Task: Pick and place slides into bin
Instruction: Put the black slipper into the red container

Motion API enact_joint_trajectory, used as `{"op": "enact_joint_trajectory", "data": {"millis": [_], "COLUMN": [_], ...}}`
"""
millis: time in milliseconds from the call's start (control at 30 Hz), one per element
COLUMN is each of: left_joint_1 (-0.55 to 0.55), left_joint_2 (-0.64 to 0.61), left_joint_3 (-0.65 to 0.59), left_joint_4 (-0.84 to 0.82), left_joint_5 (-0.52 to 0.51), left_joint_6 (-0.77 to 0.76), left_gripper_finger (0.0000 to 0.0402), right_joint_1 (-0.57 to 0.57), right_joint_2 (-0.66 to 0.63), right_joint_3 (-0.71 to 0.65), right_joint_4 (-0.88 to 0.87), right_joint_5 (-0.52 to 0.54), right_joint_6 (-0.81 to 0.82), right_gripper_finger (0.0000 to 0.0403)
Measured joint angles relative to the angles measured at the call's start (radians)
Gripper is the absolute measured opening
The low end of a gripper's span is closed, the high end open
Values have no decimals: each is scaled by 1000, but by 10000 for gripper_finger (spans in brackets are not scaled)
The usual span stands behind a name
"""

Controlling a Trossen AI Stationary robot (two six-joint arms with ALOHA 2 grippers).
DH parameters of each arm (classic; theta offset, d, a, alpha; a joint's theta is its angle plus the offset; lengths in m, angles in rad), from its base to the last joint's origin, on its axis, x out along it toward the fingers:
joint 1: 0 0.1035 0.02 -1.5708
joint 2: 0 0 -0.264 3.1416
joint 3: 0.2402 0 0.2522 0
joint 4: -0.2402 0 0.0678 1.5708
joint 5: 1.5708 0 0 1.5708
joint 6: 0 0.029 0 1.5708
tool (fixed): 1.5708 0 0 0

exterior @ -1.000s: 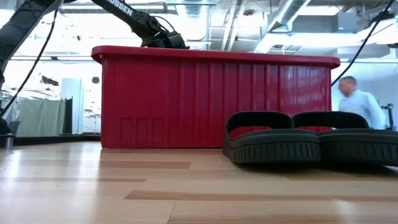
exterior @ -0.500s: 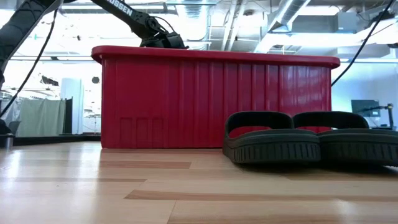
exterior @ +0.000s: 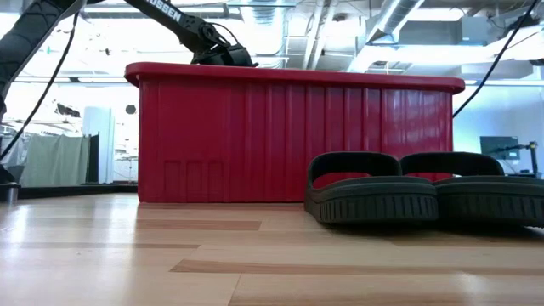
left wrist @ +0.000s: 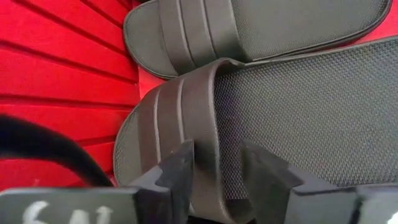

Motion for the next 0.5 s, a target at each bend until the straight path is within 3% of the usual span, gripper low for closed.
{"op": "enact_joint_trajectory", "data": {"millis": [500], "left_joint_1": [-15], "left_joint_2": [0], "left_joint_3": [0], "left_joint_4": [0], "left_joint_5": [-11], "left_joint_6": [-8], "left_gripper_finger": [138], "right_joint_1": [0], "right_joint_2": [0], "right_joint_3": [0], "right_joint_4": [0], "right_joint_5": [0], "right_joint_6": [0], "right_gripper_finger": [207]}}
